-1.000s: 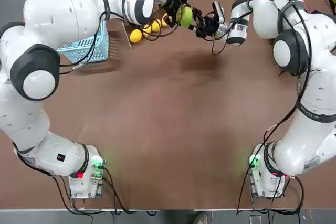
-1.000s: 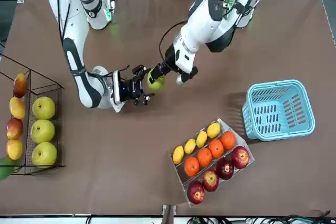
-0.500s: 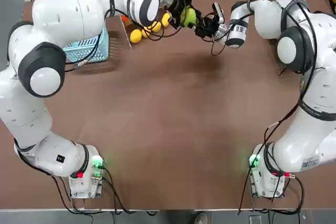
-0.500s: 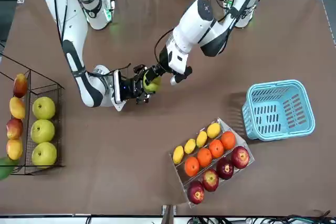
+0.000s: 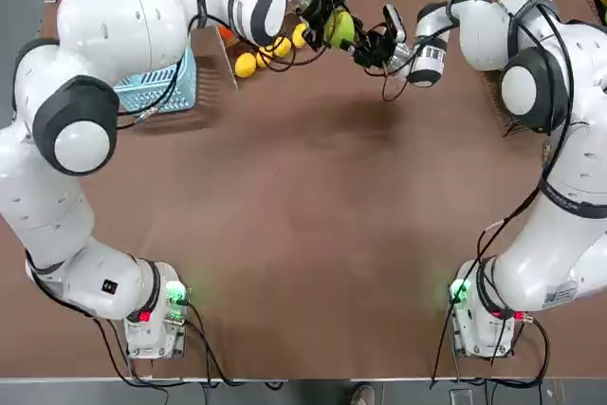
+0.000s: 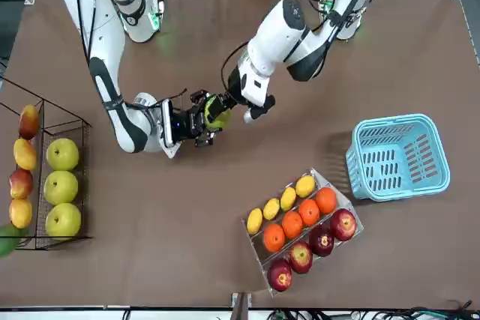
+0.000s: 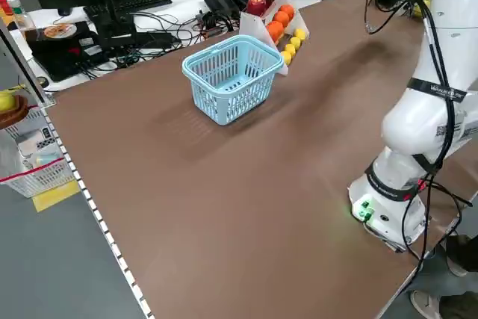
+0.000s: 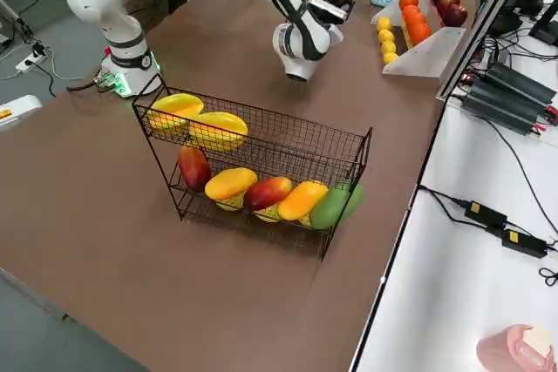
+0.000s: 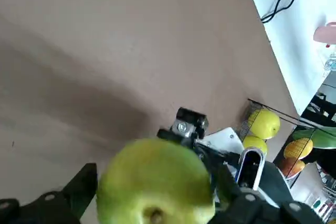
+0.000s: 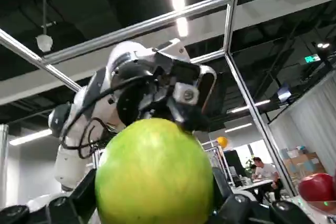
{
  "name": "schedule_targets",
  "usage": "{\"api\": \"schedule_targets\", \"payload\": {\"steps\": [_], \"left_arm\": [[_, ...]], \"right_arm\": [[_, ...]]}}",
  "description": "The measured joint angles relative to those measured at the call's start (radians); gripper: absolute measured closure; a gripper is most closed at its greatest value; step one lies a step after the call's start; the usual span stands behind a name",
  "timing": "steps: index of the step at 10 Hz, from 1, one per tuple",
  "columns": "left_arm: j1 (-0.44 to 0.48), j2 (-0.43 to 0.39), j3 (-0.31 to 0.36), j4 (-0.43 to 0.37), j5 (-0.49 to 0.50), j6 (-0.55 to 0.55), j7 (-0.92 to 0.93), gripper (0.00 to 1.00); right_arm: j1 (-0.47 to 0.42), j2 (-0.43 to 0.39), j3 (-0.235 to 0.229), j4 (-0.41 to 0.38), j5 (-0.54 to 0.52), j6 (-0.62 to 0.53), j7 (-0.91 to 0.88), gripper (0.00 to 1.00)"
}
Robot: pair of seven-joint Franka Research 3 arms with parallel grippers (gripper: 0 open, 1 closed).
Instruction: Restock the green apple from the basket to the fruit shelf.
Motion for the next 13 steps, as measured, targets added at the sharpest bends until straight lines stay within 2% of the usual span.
{"api": "schedule_targets", "payload": {"steps": [2, 4, 6, 8, 10, 12, 13], "left_arm": [[0.016, -0.01, 0.002, 0.018, 0.015, -0.053, 0.001, 0.0], [0.069, -0.066, 0.001, 0.031, 0.016, -0.17, 0.011, 0.0], [0.157, -0.143, -0.001, 0.034, 0.016, -0.32, 0.059, 0.0], [0.293, -0.209, -0.002, 0.036, 0.0, -0.479, 0.184, 0.0], [0.44, -0.249, 0.0, 0.036, -0.004, -0.623, 0.361, 0.0], [0.562, -0.277, 0.001, 0.036, -0.006, -0.728, 0.543, 0.0], [0.584, -0.289, 0.006, 0.036, 0.004, -0.781, 0.623, 0.0]], "right_arm": [[-0.038, -0.008, -0.017, 0.0, -0.032, -0.009, 0.075, 0.12], [-0.129, -0.059, -0.05, 0.003, -0.161, -0.018, 0.204, 0.12], [-0.223, -0.144, -0.066, 0.018, -0.287, 0.024, 0.333, 0.12], [-0.255, -0.216, -0.07, 0.046, -0.386, 0.132, 0.401, 0.12], [-0.255, -0.277, -0.07, 0.076, -0.522, 0.318, 0.46, 0.12], [-0.259, -0.338, -0.071, 0.122, -0.744, 0.476, 0.575, 0.12], [-0.263, -0.371, -0.072, 0.152, -0.889, 0.53, 0.672, 0.12]]}}
